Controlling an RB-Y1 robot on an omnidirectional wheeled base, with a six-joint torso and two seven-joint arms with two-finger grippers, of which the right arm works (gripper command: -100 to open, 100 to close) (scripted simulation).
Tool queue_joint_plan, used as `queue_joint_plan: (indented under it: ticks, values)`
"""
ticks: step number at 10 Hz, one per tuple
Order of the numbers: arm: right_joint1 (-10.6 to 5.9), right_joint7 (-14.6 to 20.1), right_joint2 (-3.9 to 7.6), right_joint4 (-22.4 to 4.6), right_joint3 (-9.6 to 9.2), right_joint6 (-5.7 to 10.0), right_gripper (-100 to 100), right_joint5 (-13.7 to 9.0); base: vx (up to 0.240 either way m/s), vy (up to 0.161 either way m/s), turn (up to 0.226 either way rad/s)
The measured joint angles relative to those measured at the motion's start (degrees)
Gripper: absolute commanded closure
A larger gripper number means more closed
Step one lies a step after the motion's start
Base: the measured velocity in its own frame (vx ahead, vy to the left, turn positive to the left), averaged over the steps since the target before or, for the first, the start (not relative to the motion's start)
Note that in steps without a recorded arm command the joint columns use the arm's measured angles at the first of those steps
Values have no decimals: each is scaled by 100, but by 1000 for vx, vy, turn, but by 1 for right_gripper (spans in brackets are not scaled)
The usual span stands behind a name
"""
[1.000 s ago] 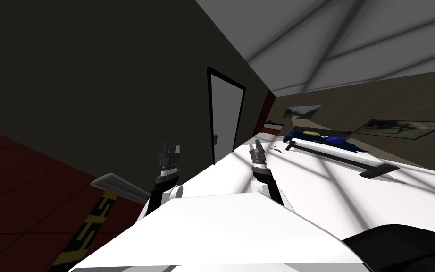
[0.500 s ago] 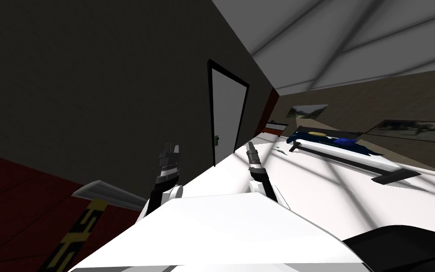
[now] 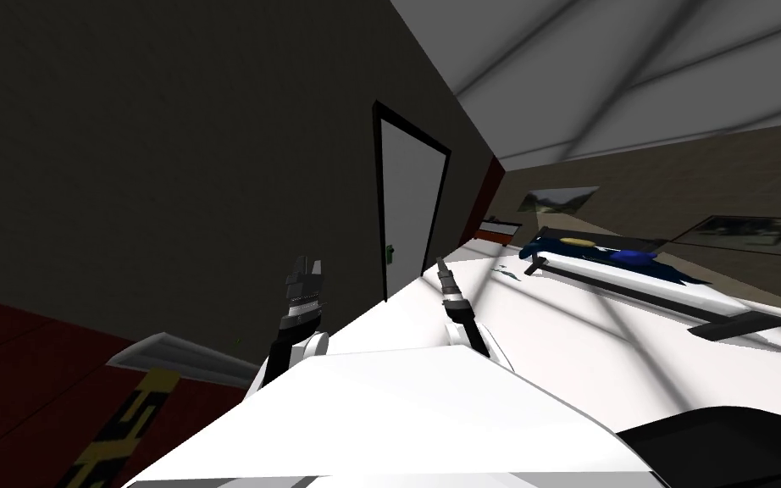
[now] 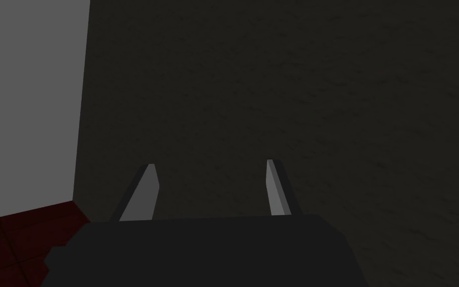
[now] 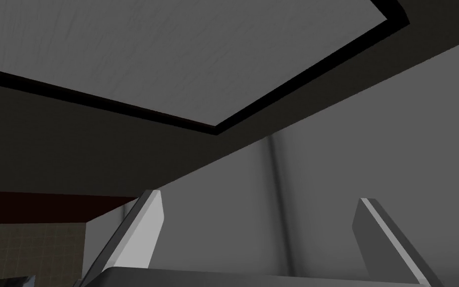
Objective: Pull the door open
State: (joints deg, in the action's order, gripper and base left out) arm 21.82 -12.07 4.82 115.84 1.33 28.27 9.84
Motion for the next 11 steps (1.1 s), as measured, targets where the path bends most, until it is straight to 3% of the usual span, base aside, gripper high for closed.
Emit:
queue_joint_plan:
  ticks: [11]
  values:
    - [-579,-698,412,-1394,-88,273,-100,1356,101,4,27]
